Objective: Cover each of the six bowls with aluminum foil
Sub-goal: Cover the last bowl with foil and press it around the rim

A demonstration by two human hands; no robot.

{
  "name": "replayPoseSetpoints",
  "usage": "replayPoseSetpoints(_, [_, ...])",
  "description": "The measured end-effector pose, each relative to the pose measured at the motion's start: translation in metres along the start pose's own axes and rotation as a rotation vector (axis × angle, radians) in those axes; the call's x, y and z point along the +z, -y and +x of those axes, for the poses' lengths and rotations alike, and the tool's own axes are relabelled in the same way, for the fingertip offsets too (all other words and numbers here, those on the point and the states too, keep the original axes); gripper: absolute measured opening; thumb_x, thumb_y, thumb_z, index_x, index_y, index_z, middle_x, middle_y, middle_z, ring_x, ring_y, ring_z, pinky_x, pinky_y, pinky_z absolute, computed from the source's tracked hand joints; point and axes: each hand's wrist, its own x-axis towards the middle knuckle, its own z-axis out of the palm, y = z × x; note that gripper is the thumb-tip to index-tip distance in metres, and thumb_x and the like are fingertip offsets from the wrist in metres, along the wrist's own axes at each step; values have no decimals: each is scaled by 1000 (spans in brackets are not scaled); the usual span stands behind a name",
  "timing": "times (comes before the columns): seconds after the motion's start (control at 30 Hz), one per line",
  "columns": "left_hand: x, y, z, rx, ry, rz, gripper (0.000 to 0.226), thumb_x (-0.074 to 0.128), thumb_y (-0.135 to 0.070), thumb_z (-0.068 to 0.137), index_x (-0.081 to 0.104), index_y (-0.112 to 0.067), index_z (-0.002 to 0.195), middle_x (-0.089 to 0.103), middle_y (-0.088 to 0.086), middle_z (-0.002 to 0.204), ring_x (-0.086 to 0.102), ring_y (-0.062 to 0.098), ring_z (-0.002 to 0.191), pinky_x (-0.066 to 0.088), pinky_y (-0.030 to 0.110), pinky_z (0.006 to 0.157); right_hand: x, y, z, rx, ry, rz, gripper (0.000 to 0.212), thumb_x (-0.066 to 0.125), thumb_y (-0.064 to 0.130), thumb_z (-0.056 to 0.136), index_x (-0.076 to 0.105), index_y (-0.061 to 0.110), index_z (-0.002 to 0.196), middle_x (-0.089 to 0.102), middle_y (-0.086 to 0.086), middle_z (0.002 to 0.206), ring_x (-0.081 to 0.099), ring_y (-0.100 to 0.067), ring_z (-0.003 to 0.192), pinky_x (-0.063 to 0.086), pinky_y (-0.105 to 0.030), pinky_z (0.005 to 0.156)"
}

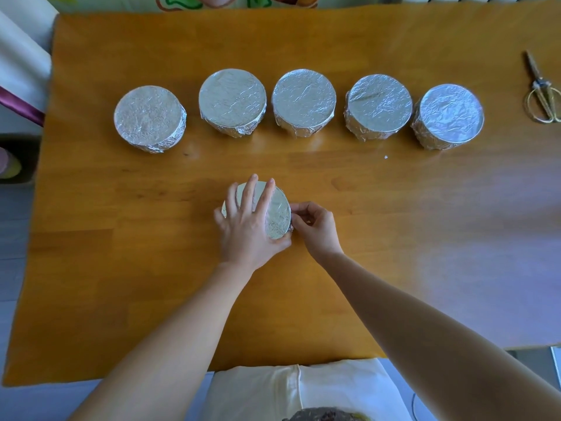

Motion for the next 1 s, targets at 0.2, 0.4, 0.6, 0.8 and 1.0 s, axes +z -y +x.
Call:
replayPoseSetpoints(0.2, [2, 1, 0, 2, -22, 14, 104, 60, -73, 67, 22, -35, 156, 23, 0, 162, 26, 34, 142, 37, 55, 96, 4, 0, 3, 47, -60, -19, 11, 62, 5, 89, 71, 5, 95, 73, -7, 84, 64, -7, 70, 50, -19, 63])
replayPoseSetpoints(0.4, [2, -1, -1, -7, -21, 12, 103, 59, -73, 67, 21, -35, 156, 23, 0, 162, 25, 33, 142, 38, 55, 96, 4, 5, 12, 33, -6, -296, 14, 59, 11, 87, 72, 12, 84, 66, 5, 67, 56, -8, 57, 47, -28, 54])
replayPoseSetpoints(0.6, [2, -1, -1, -7, -8, 21, 104, 58, -75, 69, 19, -35, 157, 20, -1, 163, 24, 33, 143, 38, 55, 96, -10, 6, 11, -216, 22, -459, 62, 45, -7, 81, 52, 18, 138, 61, 0, 125, 60, -14, 91, 51, -28, 82])
replayPoseSetpoints(0.8, [1, 0, 0, -2, 10, 22, 108, 60, -73, 66, 18, -34, 157, 19, 0, 163, 24, 33, 143, 37, 56, 97, -1, 9, 12, -210, 272, -474, 59, 37, -2, 86, 55, 22, 137, 63, 9, 111, 51, -20, 104, 44, -35, 94])
replayPoseSetpoints(1.0, [3, -15, 0, -129, -46, -59, 106, 58, -80, 68, 24, -32, 156, 23, 4, 162, 25, 35, 142, 38, 58, 94, -20, 13, -5, -182, 23, -246, 23, 53, 10, 93, 65, 13, 112, 66, 2, 97, 59, -6, 79, 46, -19, 70])
